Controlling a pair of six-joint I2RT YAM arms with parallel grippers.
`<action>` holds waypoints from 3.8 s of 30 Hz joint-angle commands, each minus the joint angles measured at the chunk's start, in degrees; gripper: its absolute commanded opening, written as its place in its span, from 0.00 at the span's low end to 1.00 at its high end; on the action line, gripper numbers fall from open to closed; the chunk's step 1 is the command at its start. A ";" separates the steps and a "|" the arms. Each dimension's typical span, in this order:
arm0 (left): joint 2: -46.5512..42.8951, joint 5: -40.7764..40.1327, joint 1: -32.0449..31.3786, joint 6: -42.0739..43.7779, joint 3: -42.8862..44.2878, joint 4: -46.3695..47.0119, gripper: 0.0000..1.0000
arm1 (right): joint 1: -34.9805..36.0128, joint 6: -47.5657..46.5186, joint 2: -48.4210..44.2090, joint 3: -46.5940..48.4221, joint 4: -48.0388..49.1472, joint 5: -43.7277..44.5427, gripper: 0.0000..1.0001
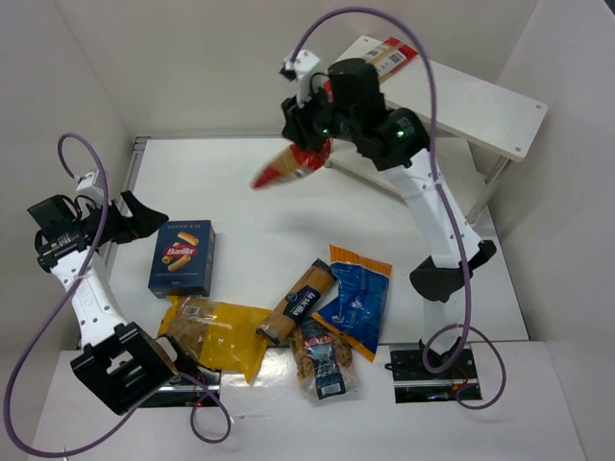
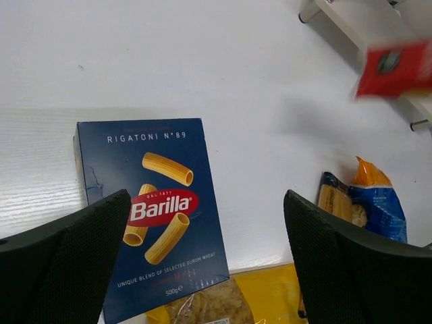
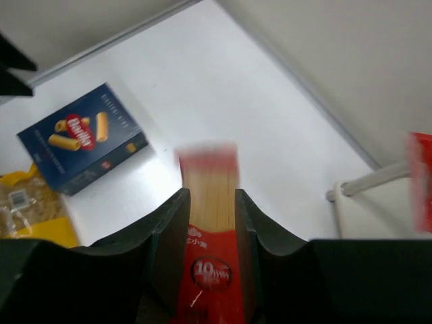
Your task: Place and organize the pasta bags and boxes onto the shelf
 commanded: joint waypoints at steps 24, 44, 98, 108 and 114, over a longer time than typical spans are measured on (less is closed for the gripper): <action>-12.60 -9.84 -3.68 5.45 -2.18 0.65 0.99 | -0.72 -13.33 -25.48 -70.38 22.83 10.49 1.00; -15.78 -10.39 -4.22 2.99 -4.29 3.47 0.99 | -14.96 -25.21 -12.84 -76.38 28.38 -1.81 1.00; -16.30 -9.86 -4.22 2.99 -4.29 4.53 0.99 | -6.61 -15.37 -13.80 -41.86 18.37 -8.49 0.00; -16.83 -10.92 -4.22 2.46 -4.82 5.58 0.99 | -7.39 -8.34 -17.31 -26.38 18.18 -11.21 0.00; -16.83 -11.44 -4.22 2.46 -5.35 6.11 0.99 | -9.76 -3.95 -17.31 -17.59 20.46 -5.88 0.00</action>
